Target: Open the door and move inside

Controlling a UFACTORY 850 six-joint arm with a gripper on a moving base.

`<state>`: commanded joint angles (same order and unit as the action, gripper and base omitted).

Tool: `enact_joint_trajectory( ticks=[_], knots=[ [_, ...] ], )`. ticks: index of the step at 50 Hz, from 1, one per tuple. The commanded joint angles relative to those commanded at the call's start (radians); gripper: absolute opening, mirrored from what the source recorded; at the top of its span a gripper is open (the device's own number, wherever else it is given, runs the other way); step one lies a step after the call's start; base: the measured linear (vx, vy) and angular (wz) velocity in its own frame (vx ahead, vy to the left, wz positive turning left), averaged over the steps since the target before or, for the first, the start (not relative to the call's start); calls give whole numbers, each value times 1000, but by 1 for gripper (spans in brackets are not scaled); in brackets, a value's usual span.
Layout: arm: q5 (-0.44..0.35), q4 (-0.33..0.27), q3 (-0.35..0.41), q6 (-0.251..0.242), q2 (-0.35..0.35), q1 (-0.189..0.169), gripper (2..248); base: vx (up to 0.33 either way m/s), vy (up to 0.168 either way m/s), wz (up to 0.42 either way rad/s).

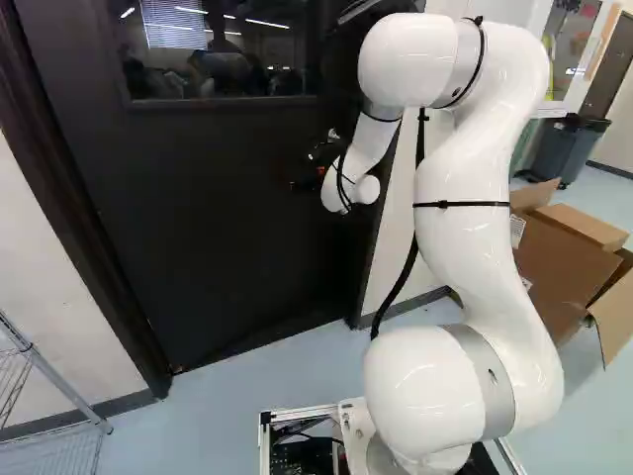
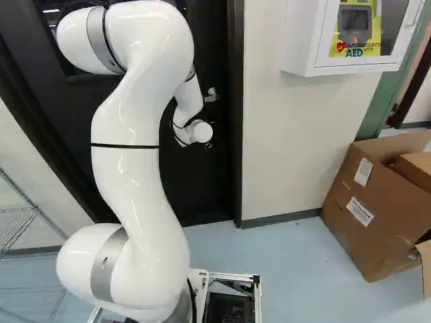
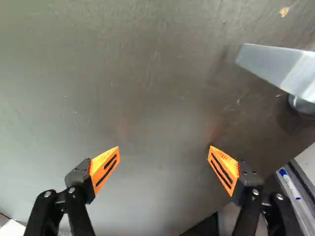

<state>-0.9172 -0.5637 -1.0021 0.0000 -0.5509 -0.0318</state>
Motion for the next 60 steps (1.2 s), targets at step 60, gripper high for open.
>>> enact_joint_trajectory(
  ticks=[60],
  knots=[
    [0, -124, -175, 0, -127, 38, 247, 0, 0, 0]
  ],
)
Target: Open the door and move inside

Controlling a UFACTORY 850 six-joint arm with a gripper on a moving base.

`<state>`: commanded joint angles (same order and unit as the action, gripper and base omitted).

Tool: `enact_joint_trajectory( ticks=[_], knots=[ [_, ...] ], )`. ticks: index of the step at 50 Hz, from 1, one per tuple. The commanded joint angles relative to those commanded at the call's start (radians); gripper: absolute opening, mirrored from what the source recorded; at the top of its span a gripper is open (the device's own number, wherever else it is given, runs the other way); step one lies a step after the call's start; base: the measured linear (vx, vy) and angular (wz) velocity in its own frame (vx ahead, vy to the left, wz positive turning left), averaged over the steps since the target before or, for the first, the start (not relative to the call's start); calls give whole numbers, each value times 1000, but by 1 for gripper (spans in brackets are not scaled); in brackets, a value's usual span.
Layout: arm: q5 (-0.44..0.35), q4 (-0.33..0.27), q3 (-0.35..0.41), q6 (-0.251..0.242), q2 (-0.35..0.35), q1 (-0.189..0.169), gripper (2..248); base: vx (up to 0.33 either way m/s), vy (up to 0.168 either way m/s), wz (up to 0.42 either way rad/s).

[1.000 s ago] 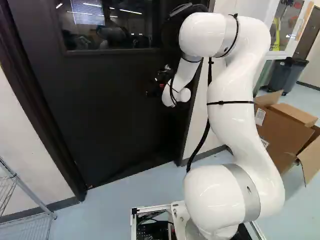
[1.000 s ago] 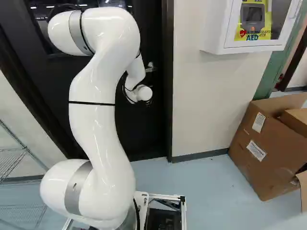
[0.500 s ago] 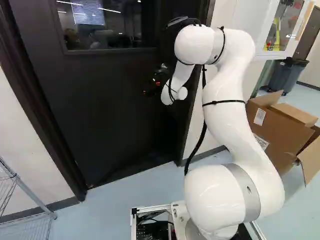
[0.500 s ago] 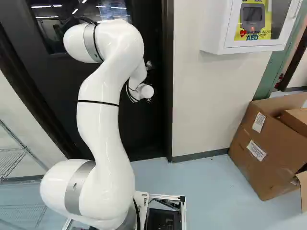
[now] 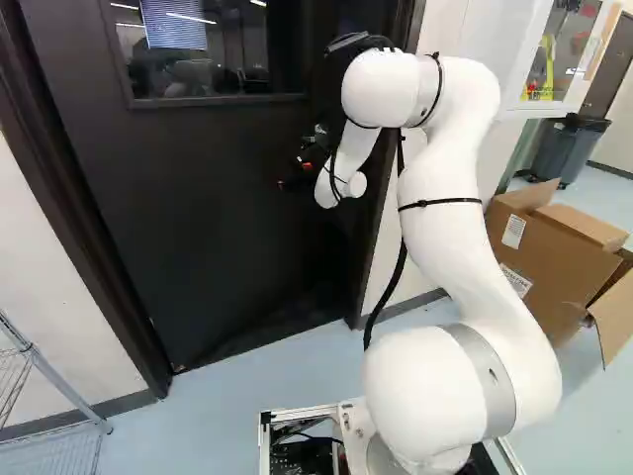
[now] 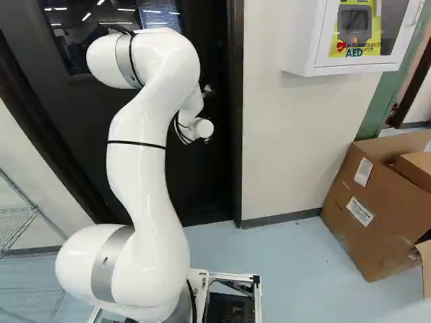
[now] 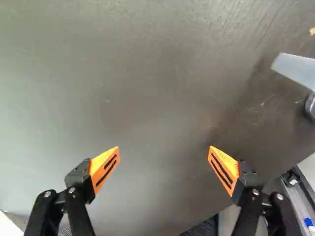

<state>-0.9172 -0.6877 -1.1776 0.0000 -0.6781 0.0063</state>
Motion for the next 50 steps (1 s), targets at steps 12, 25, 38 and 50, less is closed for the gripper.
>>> enact_joint_trajectory(
  ticks=[12, 25, 38, 50],
  knots=[
    [0, 0, 20, 0, 14, 29, 247, 0, 0, 0],
    [0, 0, 15, 0, 10, 62, 247, 0, 0, 0],
    [0, 0, -36, 0, -25, 90, 247, 0, 0, 0],
    [0, 0, -114, 0, -80, 95, 247, 0, 0, 0]
  ],
)
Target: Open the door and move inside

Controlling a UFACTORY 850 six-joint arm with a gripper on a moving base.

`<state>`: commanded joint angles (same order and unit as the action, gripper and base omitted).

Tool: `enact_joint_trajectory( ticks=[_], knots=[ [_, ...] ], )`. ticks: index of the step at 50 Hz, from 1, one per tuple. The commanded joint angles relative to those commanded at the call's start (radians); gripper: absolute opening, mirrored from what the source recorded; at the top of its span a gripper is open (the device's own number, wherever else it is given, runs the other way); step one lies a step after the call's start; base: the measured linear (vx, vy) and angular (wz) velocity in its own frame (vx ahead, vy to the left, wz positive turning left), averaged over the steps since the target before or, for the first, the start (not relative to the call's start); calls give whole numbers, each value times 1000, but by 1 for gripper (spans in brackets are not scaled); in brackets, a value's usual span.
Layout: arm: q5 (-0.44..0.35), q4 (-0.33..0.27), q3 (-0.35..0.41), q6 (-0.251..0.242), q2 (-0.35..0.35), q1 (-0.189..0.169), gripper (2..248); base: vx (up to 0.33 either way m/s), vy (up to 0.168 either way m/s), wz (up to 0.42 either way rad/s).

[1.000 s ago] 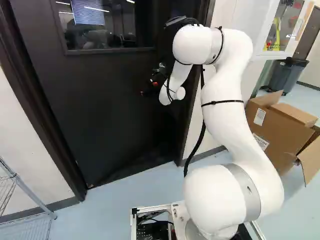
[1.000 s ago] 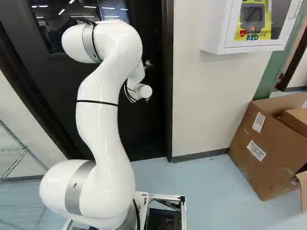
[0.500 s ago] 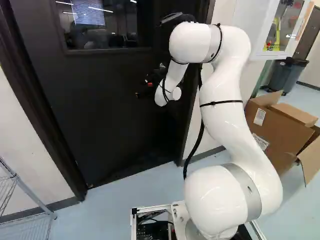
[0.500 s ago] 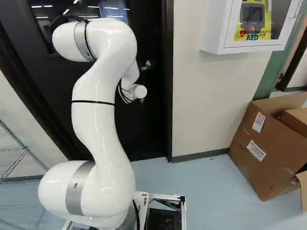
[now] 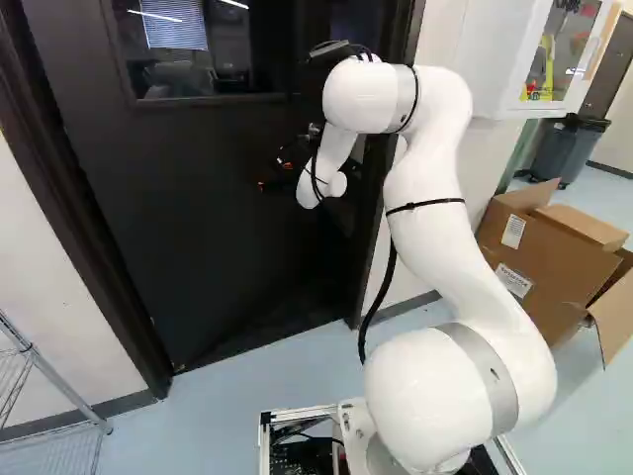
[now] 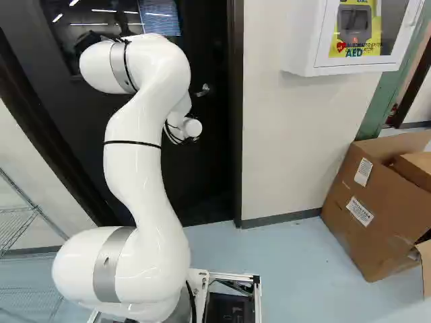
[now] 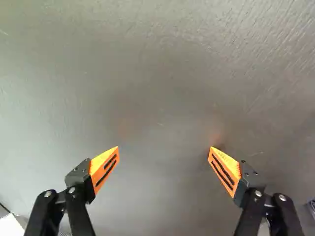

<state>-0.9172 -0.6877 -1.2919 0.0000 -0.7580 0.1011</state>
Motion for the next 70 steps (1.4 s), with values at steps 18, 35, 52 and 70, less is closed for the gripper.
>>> enact_joint_trajectory(
  ticks=[18, 35, 52, 70],
  knots=[
    [0, 0, -95, 0, -66, 3, 247, 0, 0, 0],
    [0, 7, -7, 0, -5, 15, 247, 0, 0, 0],
    [2, 52, 107, 0, 75, 13, 247, 0, 0, 0],
    [15, 105, 226, 0, 161, 3, 247, 0, 0, 0]
  ],
)
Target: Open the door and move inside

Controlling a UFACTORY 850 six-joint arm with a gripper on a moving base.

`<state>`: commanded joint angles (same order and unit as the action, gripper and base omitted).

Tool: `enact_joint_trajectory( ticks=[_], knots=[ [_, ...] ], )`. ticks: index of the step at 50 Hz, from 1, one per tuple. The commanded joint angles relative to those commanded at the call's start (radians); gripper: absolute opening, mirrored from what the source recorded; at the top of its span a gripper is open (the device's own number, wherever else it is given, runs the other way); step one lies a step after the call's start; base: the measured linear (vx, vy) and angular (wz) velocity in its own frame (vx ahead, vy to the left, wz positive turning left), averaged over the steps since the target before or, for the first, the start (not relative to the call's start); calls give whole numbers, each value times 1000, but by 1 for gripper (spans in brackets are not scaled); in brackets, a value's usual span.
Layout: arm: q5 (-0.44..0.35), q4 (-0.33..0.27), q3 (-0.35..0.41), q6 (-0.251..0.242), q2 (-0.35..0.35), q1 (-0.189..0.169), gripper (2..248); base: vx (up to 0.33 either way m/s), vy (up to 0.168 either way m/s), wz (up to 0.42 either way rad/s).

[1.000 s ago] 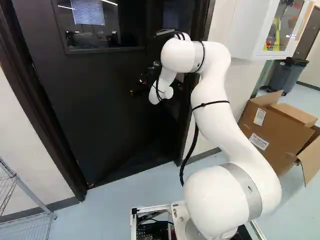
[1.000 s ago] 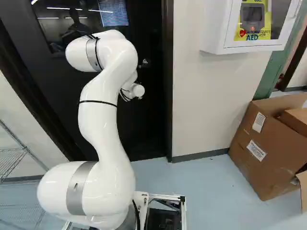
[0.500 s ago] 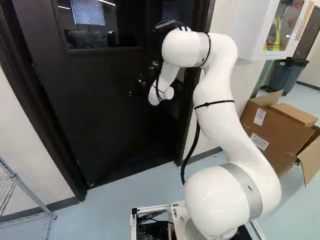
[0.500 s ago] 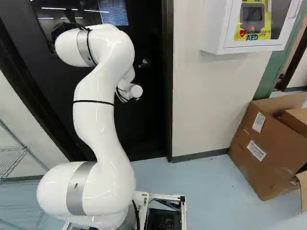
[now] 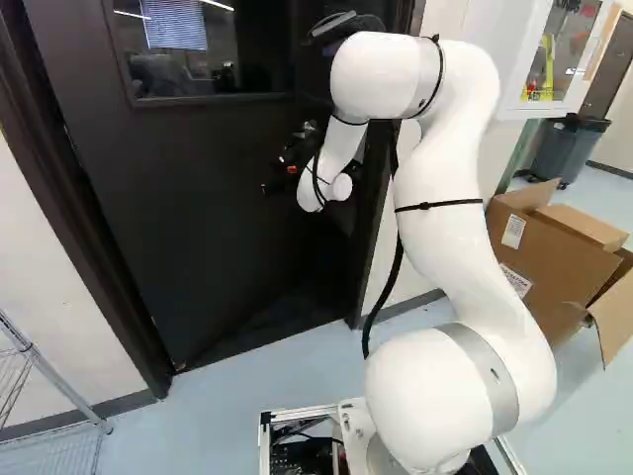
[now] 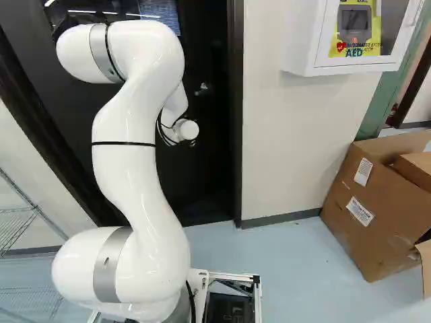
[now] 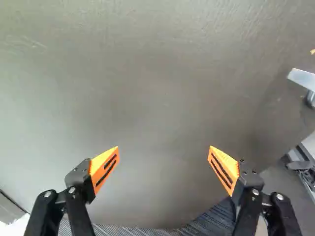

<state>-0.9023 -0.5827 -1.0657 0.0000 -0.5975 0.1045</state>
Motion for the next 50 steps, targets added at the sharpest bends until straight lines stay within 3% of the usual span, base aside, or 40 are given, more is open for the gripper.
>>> enact_joint_trajectory(
  ticks=[50],
  knots=[
    [68, 179, 300, 0, 228, -63, 247, 0, 0, 0]
  ],
)
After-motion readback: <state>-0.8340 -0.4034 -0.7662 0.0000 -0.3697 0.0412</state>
